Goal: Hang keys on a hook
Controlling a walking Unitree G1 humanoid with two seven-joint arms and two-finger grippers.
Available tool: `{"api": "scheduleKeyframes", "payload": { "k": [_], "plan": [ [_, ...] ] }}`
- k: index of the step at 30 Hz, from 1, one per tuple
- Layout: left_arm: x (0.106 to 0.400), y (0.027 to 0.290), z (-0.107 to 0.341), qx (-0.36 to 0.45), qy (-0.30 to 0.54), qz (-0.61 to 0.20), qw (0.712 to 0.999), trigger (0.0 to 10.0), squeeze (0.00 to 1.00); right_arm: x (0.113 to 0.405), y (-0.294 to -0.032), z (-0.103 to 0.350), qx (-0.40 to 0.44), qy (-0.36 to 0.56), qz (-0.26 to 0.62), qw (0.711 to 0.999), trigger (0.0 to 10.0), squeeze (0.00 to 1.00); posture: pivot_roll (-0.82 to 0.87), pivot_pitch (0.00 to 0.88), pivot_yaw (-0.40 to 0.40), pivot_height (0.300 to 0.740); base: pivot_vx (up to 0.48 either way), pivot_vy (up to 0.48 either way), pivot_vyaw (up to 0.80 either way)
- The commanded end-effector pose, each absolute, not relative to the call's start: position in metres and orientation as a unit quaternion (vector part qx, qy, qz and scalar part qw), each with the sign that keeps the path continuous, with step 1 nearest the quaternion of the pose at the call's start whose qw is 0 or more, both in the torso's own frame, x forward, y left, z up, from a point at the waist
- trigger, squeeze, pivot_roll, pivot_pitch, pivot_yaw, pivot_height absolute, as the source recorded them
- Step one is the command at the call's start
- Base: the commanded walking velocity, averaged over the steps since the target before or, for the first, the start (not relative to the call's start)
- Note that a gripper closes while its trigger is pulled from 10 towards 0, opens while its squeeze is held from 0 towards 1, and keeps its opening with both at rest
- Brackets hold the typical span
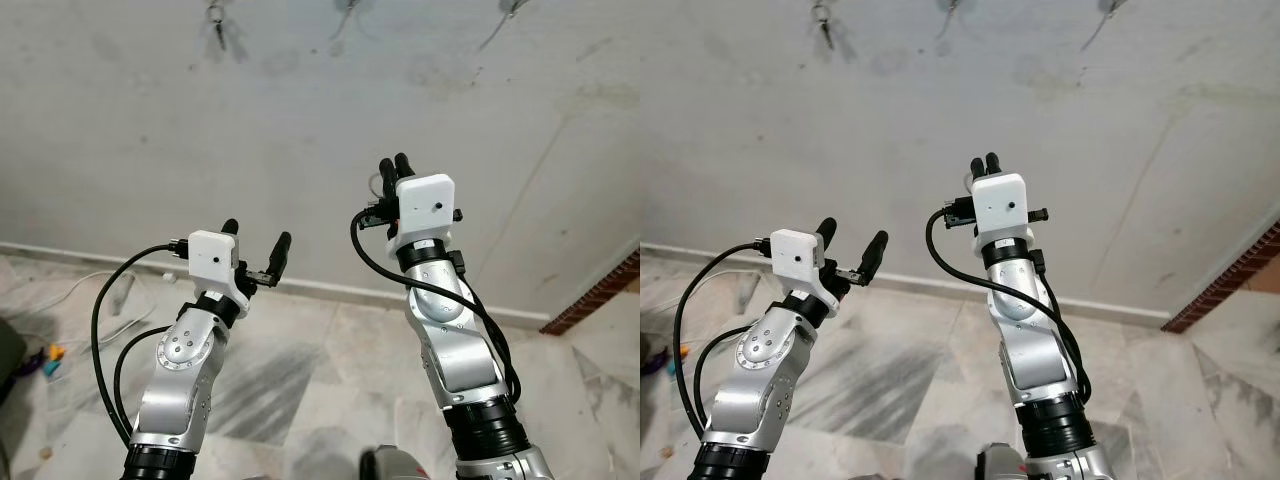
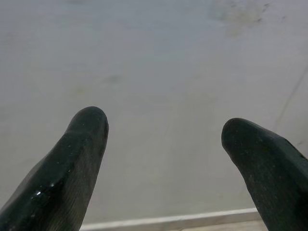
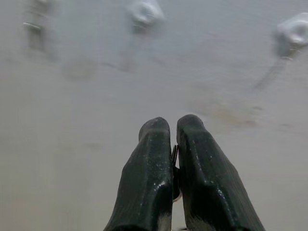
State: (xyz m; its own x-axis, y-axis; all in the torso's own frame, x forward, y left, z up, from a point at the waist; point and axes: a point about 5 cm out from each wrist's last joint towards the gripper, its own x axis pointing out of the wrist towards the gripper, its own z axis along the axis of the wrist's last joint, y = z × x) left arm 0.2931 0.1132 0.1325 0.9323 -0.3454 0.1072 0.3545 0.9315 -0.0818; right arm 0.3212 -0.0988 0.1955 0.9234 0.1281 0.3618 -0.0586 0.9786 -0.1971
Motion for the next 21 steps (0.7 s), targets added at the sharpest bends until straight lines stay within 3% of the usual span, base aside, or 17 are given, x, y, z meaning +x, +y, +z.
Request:
{"api": "scheduleKeyframes", "payload": {
  "k": [1, 21],
  "plan": [
    [0.2930, 0.1220, 0.1341, -0.041, -0.048, -0.169, 0.984, 10.0, 0.00, 0.3183, -0.0894, 0.2013, -0.082, -0.204, 0.062, 0.974, 10.0, 0.00, -0.05, 0.170, 0.040, 0.740, 0.435, 0.000, 0.00],
    [0.2914, 0.1247, 0.1319, -0.037, -0.044, -0.165, 0.985, 10.0, 0.00, 0.3173, -0.0870, 0.1981, -0.085, -0.200, 0.074, 0.973, 10.0, 0.00, -0.04, 0.173, 0.041, 0.740, 0.412, 0.000, 0.00]
  ]
}}
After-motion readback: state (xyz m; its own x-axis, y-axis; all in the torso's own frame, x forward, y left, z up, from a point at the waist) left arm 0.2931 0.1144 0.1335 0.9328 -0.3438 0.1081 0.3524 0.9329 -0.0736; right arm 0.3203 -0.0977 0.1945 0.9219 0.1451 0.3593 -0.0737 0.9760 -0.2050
